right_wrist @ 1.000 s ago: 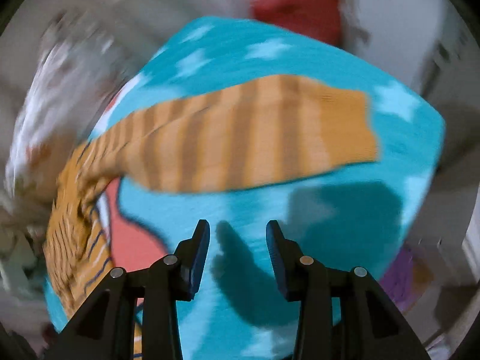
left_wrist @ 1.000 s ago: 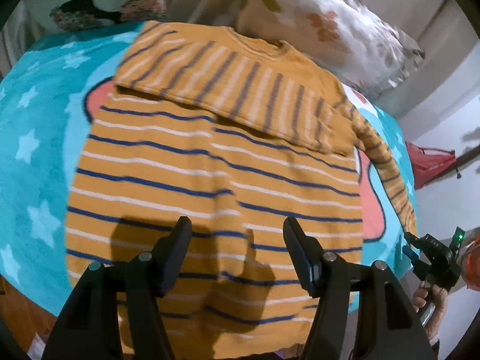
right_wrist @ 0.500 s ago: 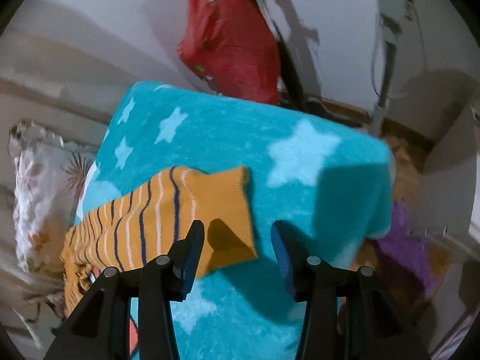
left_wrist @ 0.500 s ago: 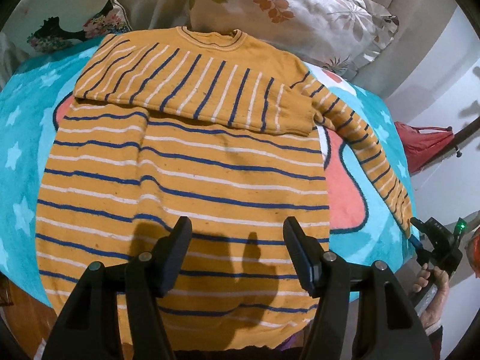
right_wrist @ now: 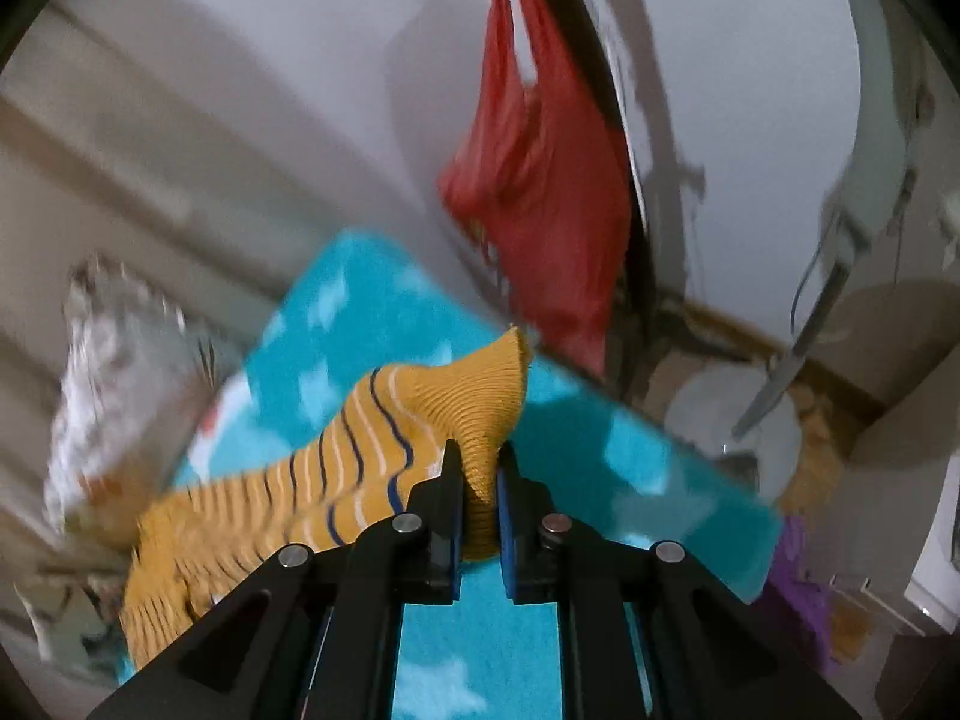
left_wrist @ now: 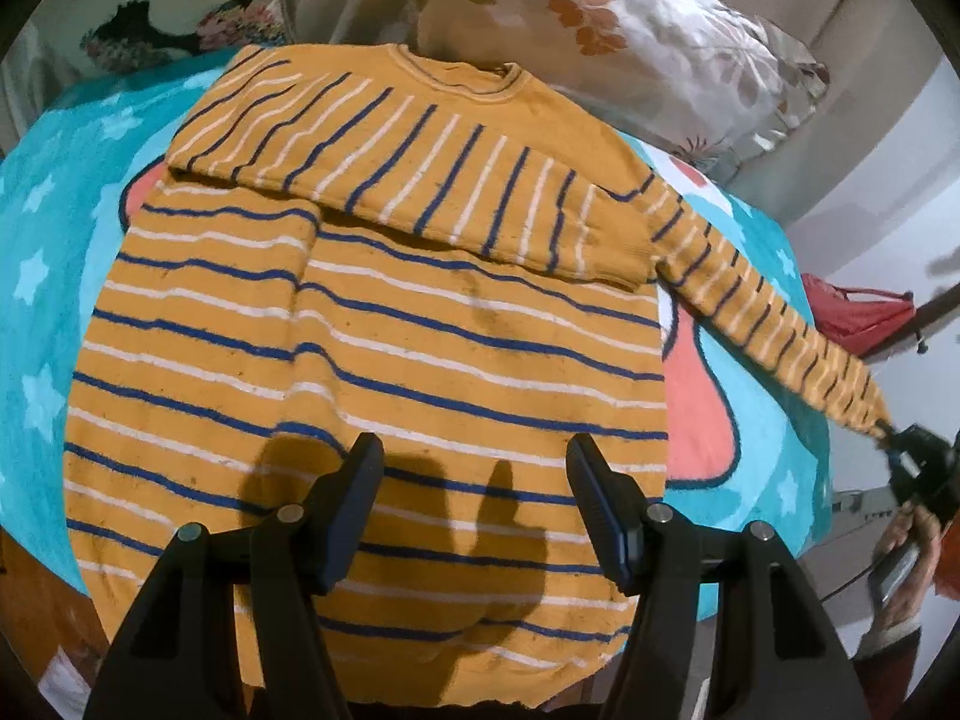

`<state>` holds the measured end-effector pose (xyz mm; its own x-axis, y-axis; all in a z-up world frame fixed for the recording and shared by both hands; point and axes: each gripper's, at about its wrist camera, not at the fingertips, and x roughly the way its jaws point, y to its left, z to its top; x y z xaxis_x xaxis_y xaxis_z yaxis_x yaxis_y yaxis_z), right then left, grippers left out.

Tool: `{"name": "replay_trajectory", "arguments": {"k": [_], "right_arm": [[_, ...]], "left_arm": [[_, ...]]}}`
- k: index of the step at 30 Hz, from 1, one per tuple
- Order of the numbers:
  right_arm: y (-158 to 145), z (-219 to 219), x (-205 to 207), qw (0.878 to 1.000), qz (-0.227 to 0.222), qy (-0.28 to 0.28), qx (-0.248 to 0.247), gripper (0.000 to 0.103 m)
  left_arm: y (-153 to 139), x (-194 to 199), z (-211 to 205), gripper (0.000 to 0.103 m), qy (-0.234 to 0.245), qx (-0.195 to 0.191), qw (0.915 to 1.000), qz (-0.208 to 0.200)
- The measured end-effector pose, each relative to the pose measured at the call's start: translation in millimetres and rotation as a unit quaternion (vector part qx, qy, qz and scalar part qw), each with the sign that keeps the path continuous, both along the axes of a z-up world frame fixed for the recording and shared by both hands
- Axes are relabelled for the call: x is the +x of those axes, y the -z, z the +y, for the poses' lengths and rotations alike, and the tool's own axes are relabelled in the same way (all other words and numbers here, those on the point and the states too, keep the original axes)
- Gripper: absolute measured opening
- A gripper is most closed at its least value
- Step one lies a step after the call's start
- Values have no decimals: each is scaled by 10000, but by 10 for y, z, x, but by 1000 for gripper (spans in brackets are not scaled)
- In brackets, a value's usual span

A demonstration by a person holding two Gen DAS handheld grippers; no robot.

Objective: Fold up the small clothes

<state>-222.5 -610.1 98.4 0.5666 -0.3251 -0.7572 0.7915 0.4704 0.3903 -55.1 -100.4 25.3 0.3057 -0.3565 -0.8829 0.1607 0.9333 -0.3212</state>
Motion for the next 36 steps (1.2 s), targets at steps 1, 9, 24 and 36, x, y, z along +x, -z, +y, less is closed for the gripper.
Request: {"name": "replay_trajectory", "arguments": {"k": [1, 9, 24, 36], "right_arm": [[-101, -28, 59, 10000, -43, -6, -64, 10], [-600, 752, 1018, 9904, -285, -1321, -300, 10], [-207, 3630, 3169, 9177, -34, -3958, 349, 10], [421, 5394, 4153, 8655, 627, -4959, 329, 10]], "left_arm": [[8, 6, 19, 62, -8, -17, 10000, 15], [61, 122, 357, 62, -210, -238, 9995, 95], [211, 408, 1813, 62, -1050, -316, 9939, 98], [471, 612, 2770, 62, -1565, -298, 9864, 404]]}}
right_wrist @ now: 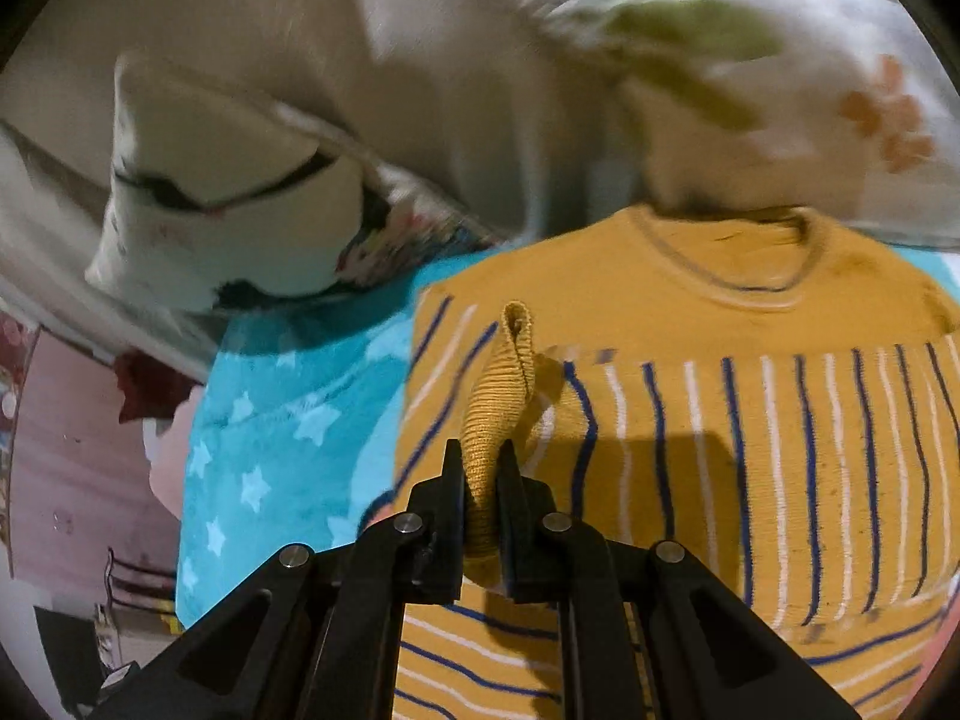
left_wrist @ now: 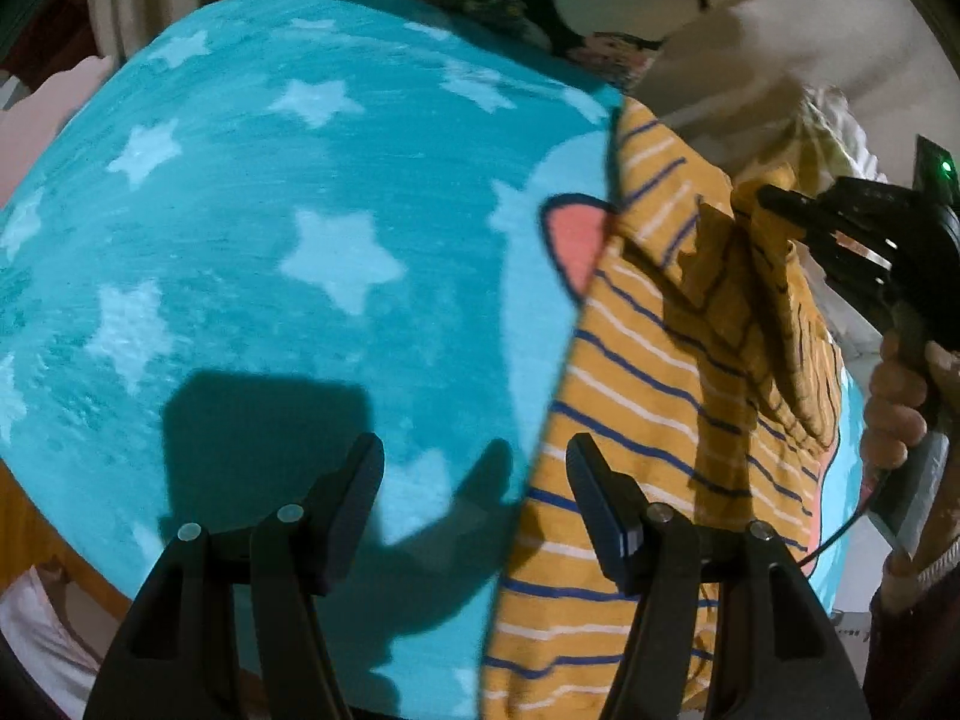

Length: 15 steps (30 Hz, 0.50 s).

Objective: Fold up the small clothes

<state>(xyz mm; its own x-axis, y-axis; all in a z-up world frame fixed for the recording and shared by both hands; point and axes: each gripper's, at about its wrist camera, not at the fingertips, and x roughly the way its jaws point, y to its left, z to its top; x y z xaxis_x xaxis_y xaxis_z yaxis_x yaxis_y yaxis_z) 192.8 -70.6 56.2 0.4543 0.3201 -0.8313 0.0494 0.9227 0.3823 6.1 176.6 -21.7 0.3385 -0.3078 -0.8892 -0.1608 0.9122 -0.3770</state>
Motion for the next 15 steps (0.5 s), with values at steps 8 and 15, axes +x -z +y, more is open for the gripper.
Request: {"name": "replay_trajectory", "arguments": {"k": [8, 15], "right_arm": [[380, 443, 294, 9972, 385, -324, -555, 11], [555, 748, 306, 9916, 377, -749, -990, 33]], "left_arm": [[98, -10, 185, 62, -19, -13, 9999, 137], [138, 31, 281, 62, -52, -33, 9998, 196]]}}
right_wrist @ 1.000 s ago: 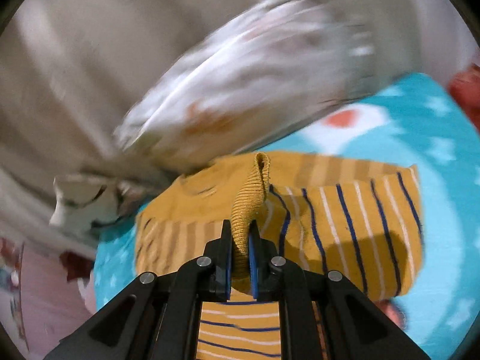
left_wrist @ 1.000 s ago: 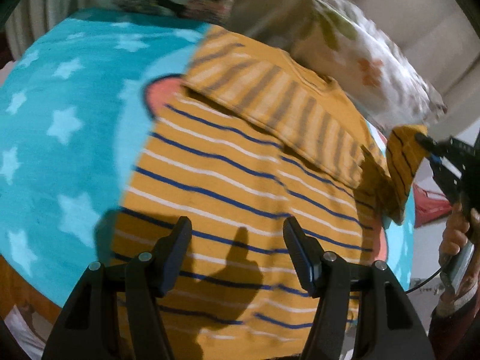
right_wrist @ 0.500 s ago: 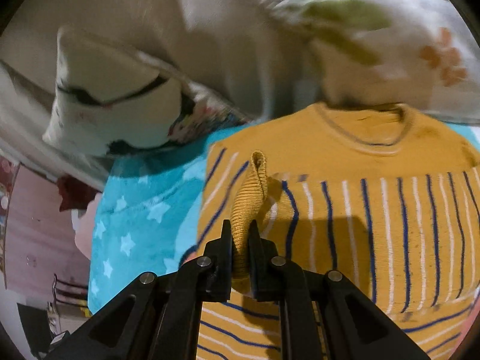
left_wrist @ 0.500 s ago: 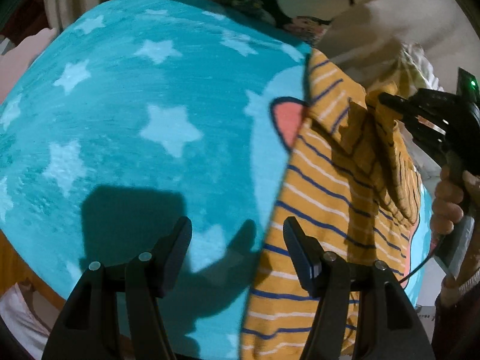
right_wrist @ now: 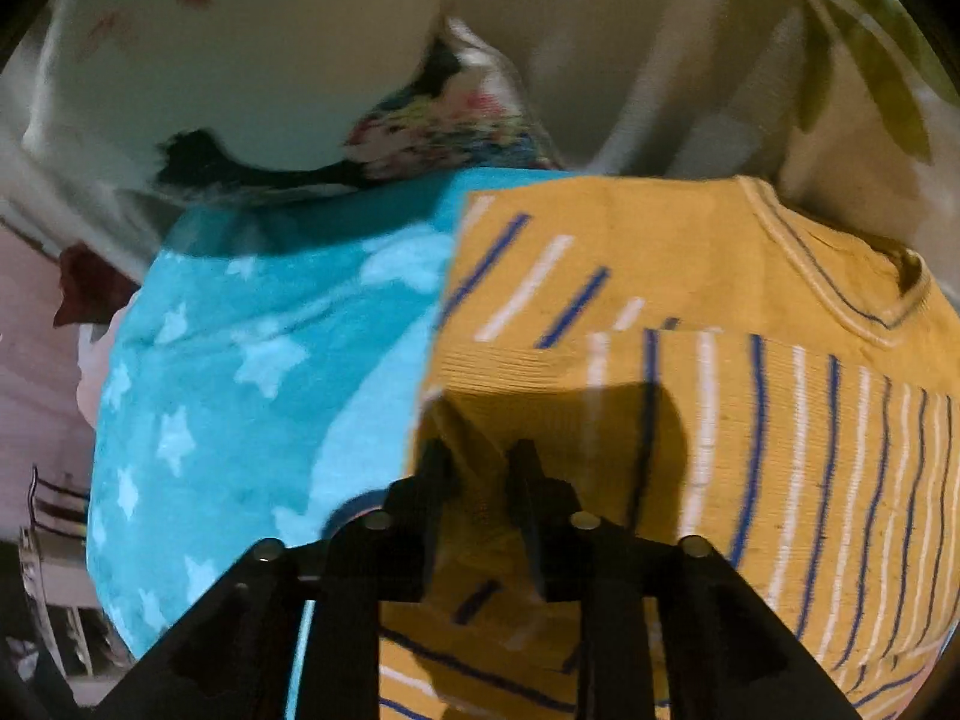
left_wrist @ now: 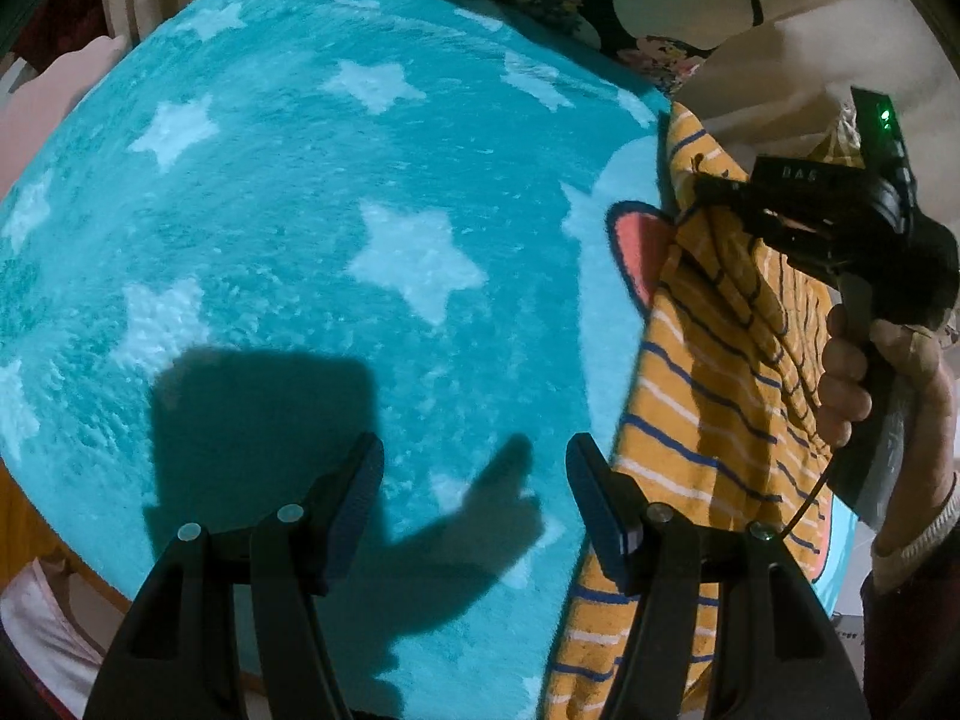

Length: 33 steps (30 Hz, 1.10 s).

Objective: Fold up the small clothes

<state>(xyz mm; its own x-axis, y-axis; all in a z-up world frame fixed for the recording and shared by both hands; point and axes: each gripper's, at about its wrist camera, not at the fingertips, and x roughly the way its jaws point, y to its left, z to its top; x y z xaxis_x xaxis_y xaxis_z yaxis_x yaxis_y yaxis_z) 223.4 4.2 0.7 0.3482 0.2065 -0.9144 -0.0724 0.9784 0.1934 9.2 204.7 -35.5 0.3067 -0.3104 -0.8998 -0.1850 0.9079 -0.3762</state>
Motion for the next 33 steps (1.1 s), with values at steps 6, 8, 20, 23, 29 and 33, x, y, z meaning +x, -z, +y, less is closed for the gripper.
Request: {"name": "replay_trajectory", "arguments": {"k": [6, 8, 20, 23, 29, 33], "right_arm": [[-102, 96, -120, 9990, -30, -156, 420, 35], [-156, -48, -253, 9984, -24, 11, 564, 36], [-84, -2039, -1751, 9765, 441, 2108, 123, 42], [-90, -2490, -2170, 9642, 580, 2575, -265, 43], [-94, -3133, -2834, 9430, 739, 3196, -570, 47], [-32, -3352, -3095, 9410, 661, 3317, 92, 48]], "left_arm": [[-11, 95, -87, 62, 221, -21, 9998, 8], [-9, 125, -156, 62, 353, -42, 9994, -15], [23, 254, -850, 63, 1596, 96, 9867, -291], [34, 267, -941, 68, 1736, 222, 9838, -390], [40, 213, -945, 69, 1621, 252, 9858, -349], [46, 60, -908, 69, 1488, 210, 9883, -248]]}}
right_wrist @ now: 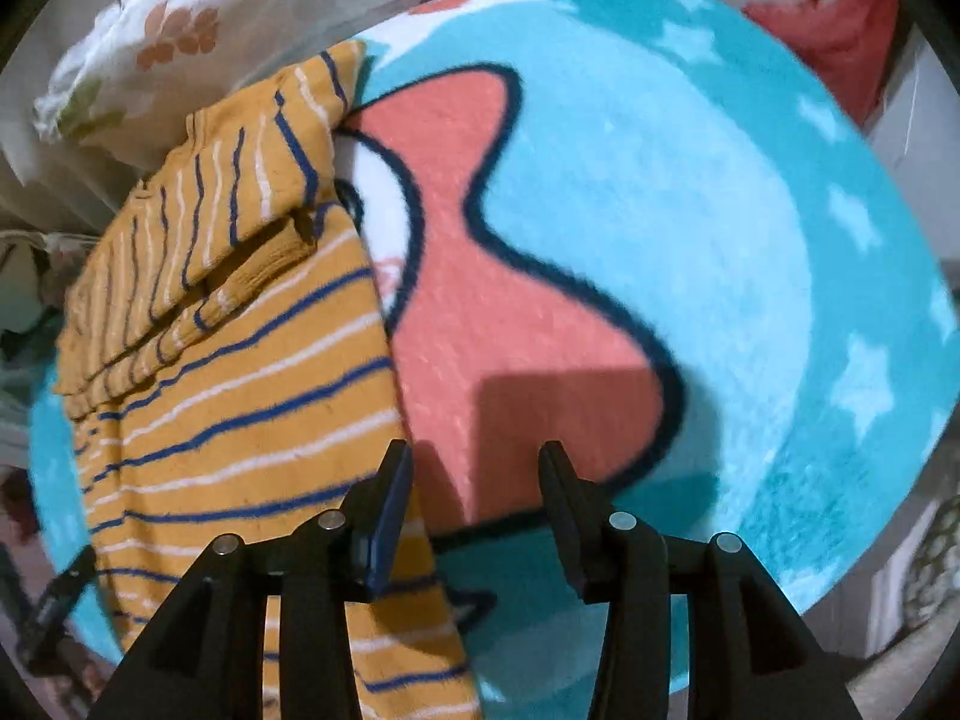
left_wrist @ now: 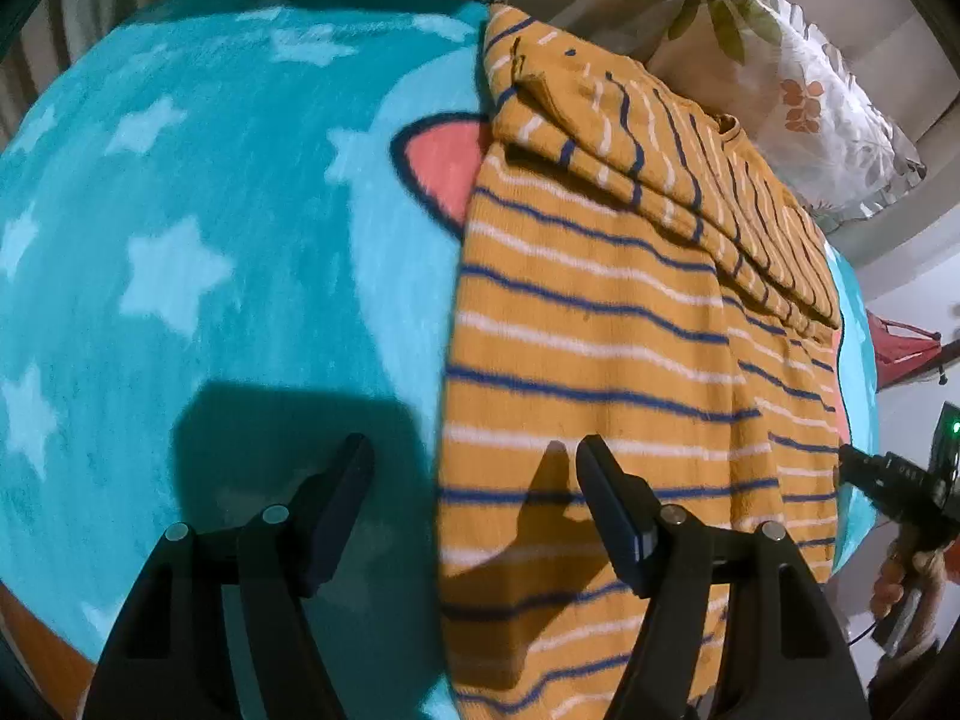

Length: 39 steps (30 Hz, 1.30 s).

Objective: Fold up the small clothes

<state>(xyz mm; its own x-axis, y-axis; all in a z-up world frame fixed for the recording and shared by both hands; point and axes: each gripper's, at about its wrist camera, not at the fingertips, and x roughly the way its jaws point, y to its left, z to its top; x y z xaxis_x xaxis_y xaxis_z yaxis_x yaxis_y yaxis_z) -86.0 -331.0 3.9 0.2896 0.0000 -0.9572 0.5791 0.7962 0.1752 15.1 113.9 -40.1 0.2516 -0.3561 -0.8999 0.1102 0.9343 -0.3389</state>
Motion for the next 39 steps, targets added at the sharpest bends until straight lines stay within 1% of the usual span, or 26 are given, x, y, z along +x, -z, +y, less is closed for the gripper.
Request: {"name": "replay_trajectory", "arguments": {"k": [1, 4, 8, 9, 11, 15, 18, 20, 22, 23, 24, 25, 26, 27, 28, 29, 30, 32, 34, 36, 39], "right_arm": [[28, -20, -56, 9998, -105, -37, 182, 48], [40, -7, -165, 9979, -401, -225, 461, 53], [66, 114, -293, 9918, -696, -593, 891, 56], [75, 206, -294, 9893, -771, -673, 1036, 56], [141, 221, -357, 9807, -923, -799, 1527, 56], [282, 300, -504, 9584, -1124, -1018, 2419, 56], [371, 365, -605, 9451, -1222, -1038, 2848, 56], [425, 418, -692, 9354, -1247, -1088, 3125, 56], [443, 479, -775, 9273, -1244, -1197, 3321, 56], [457, 545, -795, 9242, -1233, -1279, 3382, 56], [461, 615, -778, 9229, -1237, -1346, 3389, 56], [457, 661, -799, 9225, -1234, -1412, 3374, 55], [448, 722, -812, 9228, -1224, -1492, 3335, 55], [437, 787, -818, 9240, -1198, -1573, 3274, 52], [430, 842, -809, 9259, -1170, -1620, 3207, 47], [430, 905, -803, 9293, -1090, -1684, 3100, 32], [443, 962, -789, 9336, -979, -1735, 2978, 16], [447, 1001, -770, 9394, -887, -1779, 2794, 11], [393, 1031, -739, 9426, -899, -1866, 2621, 10], [329, 1048, -763, 9408, -893, -2028, 2564, 9], [208, 1052, -864, 9324, -850, -2341, 2619, 8]], "left_arm": [[1, -48, 4, 69, -30, -37, 10000, 31], [3, -173, 6, 69, -76, -256, 9996, 85], [13, -393, 36, 69, -207, -697, 9973, 126], [19, -476, 40, 69, -260, -812, 9963, 134], [9, -584, 22, 69, -306, -866, 9957, 109], [-15, -859, -69, 69, -353, -916, 9952, 9], [-24, -974, -82, 69, -444, -1051, 9935, -1], [-8, -1039, -77, 69, -520, -1221, 9912, 28], [7, -1070, -91, 65, -572, -1289, 9900, 27], [10, -1095, -95, 59, -592, -1277, 9900, 22], [13, -1107, -95, 49, -603, -1253, 9903, 27], [22, -1116, -83, 43, -631, -1208, 9907, 42], [44, -1110, -77, 22, -647, -1201, 9906, 101], [81, -1099, -63, 8, -678, -1214, 9901, 204], [121, -1107, -17, 8, -751, -1297, 9883, 279], [145, -1111, 30, 8, -864, -1455, 9851, 314], [151, -1124, 58, 7, -925, -1495, 9839, 333], [114, -1155, 86, 7, -1064, -1388, 9842, 292], [48, -1221, 113, 7, -1127, -1329, 9845, 214], [-55, -1324, 161, 7, -1180, -1374, 9833, 172], [-243, -1515, 235, 7, -1189, -1404, 9829, 97]]}}
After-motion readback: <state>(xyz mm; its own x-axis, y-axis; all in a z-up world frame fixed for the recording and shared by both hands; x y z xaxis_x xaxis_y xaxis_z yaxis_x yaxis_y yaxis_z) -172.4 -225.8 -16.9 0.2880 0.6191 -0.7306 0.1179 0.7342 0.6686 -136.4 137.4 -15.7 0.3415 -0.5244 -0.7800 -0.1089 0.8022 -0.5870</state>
